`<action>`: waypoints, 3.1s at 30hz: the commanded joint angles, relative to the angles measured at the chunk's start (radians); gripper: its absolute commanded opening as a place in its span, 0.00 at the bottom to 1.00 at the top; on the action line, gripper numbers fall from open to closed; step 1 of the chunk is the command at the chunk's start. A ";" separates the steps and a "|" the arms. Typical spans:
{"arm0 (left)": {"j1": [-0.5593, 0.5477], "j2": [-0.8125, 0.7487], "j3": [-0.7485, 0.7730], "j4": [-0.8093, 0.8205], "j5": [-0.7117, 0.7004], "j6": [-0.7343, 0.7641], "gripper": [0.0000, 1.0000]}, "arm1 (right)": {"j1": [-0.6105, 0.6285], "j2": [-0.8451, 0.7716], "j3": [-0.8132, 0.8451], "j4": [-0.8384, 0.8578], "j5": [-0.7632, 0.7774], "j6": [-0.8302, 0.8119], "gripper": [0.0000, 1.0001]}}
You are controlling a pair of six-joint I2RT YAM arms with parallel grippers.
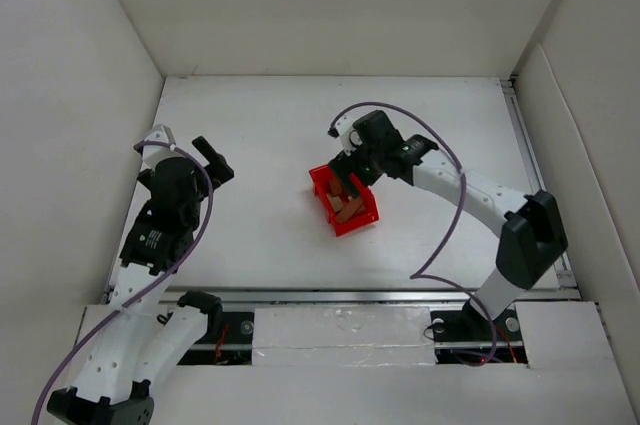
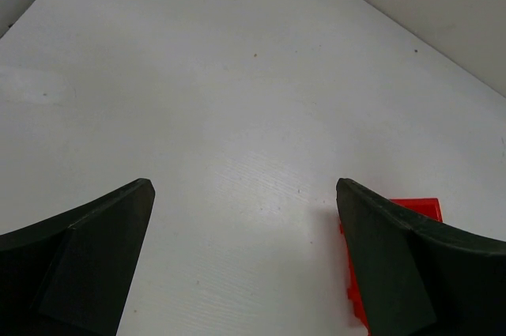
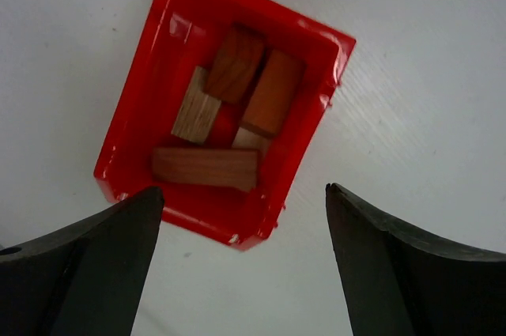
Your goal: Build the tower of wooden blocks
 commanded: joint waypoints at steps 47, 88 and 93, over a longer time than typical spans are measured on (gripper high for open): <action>-0.003 0.096 -0.010 0.080 0.160 0.076 0.99 | -0.135 0.477 0.271 0.140 -0.145 -0.227 0.00; -0.003 0.094 -0.008 0.086 0.177 0.081 0.99 | -0.295 0.596 0.717 -0.047 0.559 -0.084 0.00; -0.003 0.111 -0.003 0.078 0.180 0.084 0.99 | -0.234 0.654 0.765 -0.023 0.847 -0.196 0.00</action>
